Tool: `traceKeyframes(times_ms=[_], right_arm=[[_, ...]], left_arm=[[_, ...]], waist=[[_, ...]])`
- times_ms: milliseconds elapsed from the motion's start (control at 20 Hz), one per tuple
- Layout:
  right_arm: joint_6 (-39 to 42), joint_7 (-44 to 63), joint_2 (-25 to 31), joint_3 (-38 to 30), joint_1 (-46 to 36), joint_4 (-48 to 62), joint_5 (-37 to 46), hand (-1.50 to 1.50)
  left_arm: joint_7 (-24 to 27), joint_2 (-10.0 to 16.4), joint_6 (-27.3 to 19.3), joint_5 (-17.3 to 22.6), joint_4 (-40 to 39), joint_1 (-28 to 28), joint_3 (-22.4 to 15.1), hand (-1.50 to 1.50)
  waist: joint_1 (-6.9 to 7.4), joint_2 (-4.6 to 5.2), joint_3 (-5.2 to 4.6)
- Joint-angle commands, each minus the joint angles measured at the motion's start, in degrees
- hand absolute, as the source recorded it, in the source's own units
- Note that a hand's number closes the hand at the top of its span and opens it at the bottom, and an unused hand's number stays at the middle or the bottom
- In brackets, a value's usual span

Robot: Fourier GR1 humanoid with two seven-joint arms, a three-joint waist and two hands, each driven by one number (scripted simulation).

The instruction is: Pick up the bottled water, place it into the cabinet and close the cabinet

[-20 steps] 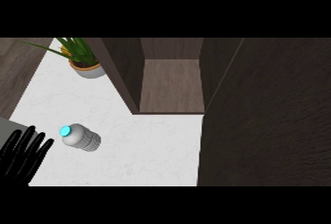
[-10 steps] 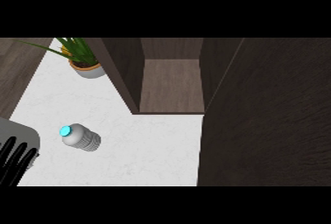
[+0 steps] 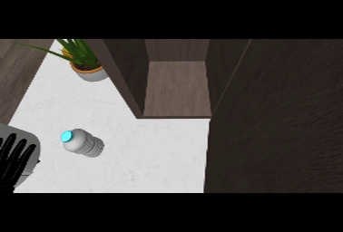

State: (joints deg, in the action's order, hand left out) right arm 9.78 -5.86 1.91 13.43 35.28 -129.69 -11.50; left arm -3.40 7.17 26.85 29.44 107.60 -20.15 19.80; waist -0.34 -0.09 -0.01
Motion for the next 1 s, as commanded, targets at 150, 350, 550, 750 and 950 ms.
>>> traceKeyframes(times_ms=[150, 350, 550, 750, 950], right_arm=[[0.98, 1.27, 1.97, -0.75, 0.55, -1.68, -1.63, -1.50], [1.08, 2.78, 2.72, -3.30, -2.32, -1.04, -4.56, -1.50], [0.06, -2.22, 0.54, 2.63, 2.05, 0.24, 0.34, -1.50], [3.10, -7.67, 2.43, 0.81, 3.86, 3.74, 0.30, -1.50], [1.37, -1.97, 2.80, -0.03, 1.67, -1.10, -2.50, -1.50]], left_arm=[[2.58, 4.62, 1.68, -3.15, -12.08, 9.64, 3.13, -1.50], [10.93, 3.20, 3.12, -11.11, -20.03, 10.59, 2.71, -1.50], [14.72, 3.94, 4.00, -13.44, -27.35, 13.49, 2.56, -1.50], [18.71, 4.78, 4.16, -17.32, -35.33, 16.59, 1.80, -1.50], [19.79, 7.71, 5.59, -16.08, -44.28, 19.88, 3.88, -1.50]], waist=[[-0.12, 0.06, 0.00], [0.06, 0.12, -0.01], [-0.11, 0.05, 0.00], [-0.31, 0.06, -0.01], [-0.13, 0.11, -0.02]])
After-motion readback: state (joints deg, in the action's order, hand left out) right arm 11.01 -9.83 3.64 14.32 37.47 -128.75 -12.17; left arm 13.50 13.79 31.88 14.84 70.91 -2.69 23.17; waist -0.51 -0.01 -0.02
